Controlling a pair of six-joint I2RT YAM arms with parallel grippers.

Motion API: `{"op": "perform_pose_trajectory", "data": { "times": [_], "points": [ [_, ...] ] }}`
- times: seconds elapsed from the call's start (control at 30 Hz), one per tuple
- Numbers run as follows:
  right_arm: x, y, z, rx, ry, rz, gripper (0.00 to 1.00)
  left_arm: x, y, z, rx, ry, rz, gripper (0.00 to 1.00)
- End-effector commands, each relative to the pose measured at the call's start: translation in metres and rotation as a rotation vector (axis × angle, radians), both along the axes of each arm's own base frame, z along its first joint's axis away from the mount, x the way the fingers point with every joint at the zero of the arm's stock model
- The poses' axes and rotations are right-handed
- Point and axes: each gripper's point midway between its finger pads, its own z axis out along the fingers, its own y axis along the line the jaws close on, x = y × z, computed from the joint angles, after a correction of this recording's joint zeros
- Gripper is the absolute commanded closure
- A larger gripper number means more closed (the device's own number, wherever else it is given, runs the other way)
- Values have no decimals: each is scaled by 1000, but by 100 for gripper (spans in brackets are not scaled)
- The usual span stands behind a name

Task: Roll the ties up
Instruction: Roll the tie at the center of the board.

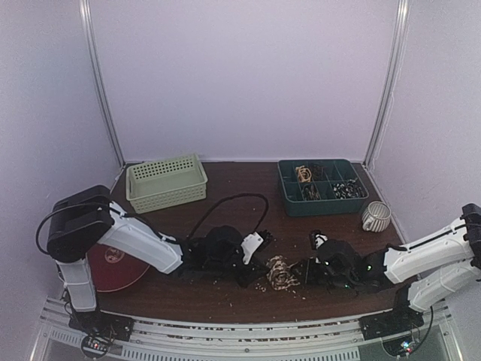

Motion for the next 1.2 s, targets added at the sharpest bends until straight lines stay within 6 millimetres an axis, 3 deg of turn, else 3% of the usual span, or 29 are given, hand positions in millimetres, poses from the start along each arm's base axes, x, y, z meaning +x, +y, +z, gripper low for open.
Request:
{"op": "perform_pose_trajectory", "data": {
  "times": [0.0, 0.3, 0.43, 0.63, 0.87, 0.97, 1.17],
  "points": [
    [6, -26, 4, -69, -47, -67, 69, -1, -13, 8, -17, -12, -26, 84],
    [11, -18, 50, 63, -111, -64, 54, -4, -25, 18, -44, -20, -56, 83],
    [15, -11, 56, 109, -92, -38, 49, -11, -36, 17, -63, -15, -95, 83],
    [14, -3, 43, 107, -31, 10, 48, -17, -45, 13, -65, -17, -129, 84],
    [6, -2, 23, 94, 19, 35, 59, -14, -45, 14, -61, -38, -121, 82],
    [3, -7, 15, 73, 30, 35, 65, -10, -42, 21, -56, -69, -110, 73],
    [-1, -25, -2, 34, 33, 5, 67, -3, -31, 30, -32, -144, -86, 47]
  ]
}}
